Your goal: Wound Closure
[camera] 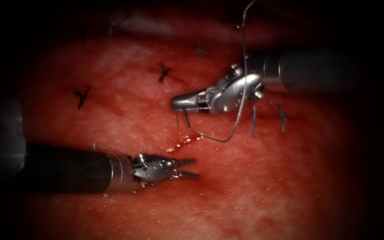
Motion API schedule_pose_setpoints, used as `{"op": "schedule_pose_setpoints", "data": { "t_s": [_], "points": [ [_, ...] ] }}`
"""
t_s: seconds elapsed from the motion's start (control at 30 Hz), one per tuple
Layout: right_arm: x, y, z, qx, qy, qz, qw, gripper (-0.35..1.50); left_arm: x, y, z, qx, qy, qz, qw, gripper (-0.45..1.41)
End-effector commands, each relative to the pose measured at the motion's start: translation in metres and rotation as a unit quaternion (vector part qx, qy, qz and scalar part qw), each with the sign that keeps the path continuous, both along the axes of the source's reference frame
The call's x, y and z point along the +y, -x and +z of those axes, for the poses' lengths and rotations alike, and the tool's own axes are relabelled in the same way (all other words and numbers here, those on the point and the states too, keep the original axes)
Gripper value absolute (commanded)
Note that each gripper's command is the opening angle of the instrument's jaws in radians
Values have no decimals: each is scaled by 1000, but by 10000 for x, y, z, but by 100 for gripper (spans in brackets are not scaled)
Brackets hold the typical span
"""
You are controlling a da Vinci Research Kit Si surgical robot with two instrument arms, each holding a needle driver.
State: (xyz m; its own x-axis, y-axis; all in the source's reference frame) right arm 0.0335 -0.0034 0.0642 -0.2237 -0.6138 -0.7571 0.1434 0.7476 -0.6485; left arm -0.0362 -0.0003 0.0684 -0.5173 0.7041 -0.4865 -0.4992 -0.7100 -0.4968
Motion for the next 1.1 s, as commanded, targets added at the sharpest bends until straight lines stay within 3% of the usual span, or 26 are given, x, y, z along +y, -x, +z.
{"op": "schedule_pose_setpoints", "data": {
  "t_s": [0.03, 0.4, 0.77, 0.93, 1.1],
  "points": [
    [2, -11, 6, 2, 1, 0, 1000, -35, -1, 5, 4, -1, 0, 0, 1000, 21],
    [-31, -13, 41, 34, 56, -24, 998, -35, 4, 3, -11, -3, -7, 0, 1000, 29],
    [-53, 5, 53, 48, 68, -25, 996, -35, 8, -1, -19, -6, -13, 3, 1000, 29],
    [-46, 4, 51, 38, 3, -18, 999, -35, 13, 3, -17, -4, -7, -8, 1000, 29],
    [-52, 6, 56, 33, -17, -34, 999, -35, 12, 3, -17, -4, -7, -8, 1000, 29]
  ]
}}
